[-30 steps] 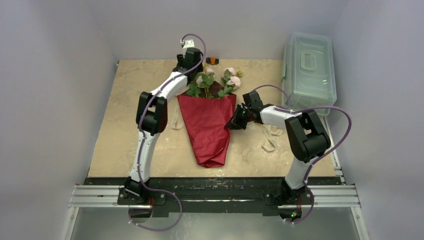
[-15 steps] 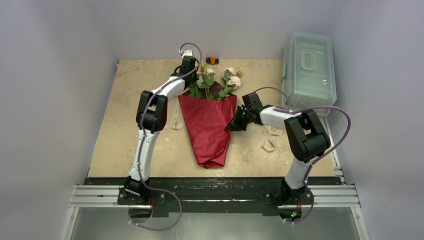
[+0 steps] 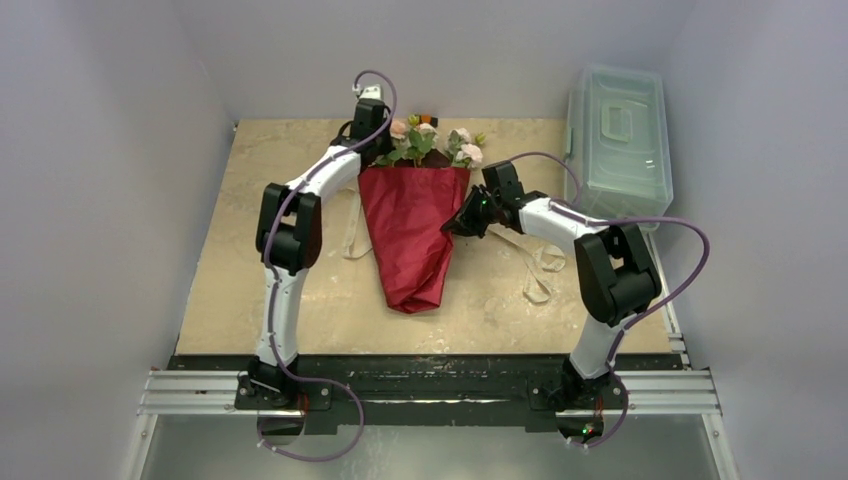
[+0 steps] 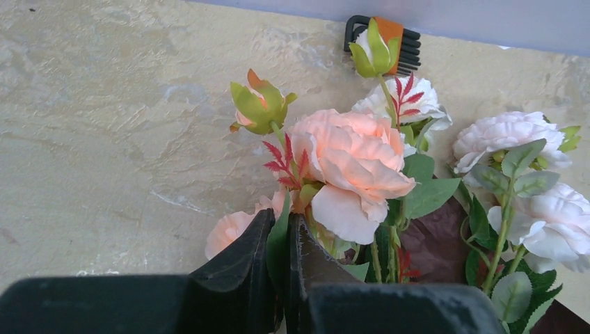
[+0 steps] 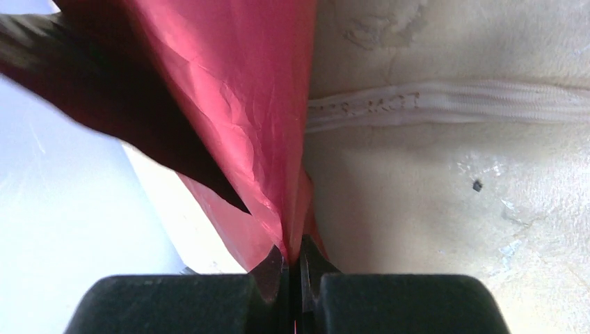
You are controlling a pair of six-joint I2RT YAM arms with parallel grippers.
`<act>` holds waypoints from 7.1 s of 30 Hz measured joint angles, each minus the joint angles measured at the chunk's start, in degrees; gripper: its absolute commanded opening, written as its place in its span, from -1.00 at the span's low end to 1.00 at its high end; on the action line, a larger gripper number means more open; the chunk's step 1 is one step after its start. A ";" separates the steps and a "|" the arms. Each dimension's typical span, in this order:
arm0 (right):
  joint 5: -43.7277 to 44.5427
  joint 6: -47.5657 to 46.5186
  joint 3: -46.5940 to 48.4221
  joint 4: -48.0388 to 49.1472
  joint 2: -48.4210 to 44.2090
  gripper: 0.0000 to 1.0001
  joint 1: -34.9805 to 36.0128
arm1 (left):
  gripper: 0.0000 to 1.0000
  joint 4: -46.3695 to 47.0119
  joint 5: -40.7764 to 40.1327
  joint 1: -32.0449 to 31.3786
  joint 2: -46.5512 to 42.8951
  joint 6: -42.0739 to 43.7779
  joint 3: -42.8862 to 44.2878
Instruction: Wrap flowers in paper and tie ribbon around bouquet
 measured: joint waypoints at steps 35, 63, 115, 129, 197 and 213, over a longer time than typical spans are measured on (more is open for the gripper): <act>4.09 0.83 3.08 -3.85 7.63 -1.00 -1.57 | 0.58 -5.62 4.50 0.17 -0.44 2.27 3.56; 5.03 1.60 2.32 -7.39 5.42 -0.41 -1.42 | -0.13 3.74 25.92 -19.50 -33.09 -4.15 -54.53; 37.55 -9.88 -8.48 -22.16 -6.54 -0.82 -14.05 | -0.22 7.13 26.32 -20.55 -30.99 0.07 -56.39; 39.45 -14.43 -8.66 -22.08 -10.91 0.32 -14.64 | -0.23 7.13 26.34 -20.52 -30.99 0.11 -56.37; 3.30 -23.54 61.96 -16.28 27.56 -0.95 14.27 | -0.27 8.81 27.47 -20.52 -32.89 6.32 -59.30; 0.61 -23.96 63.47 -20.79 38.03 0.15 13.86 | -0.27 8.09 27.87 -20.55 -32.92 8.00 -59.06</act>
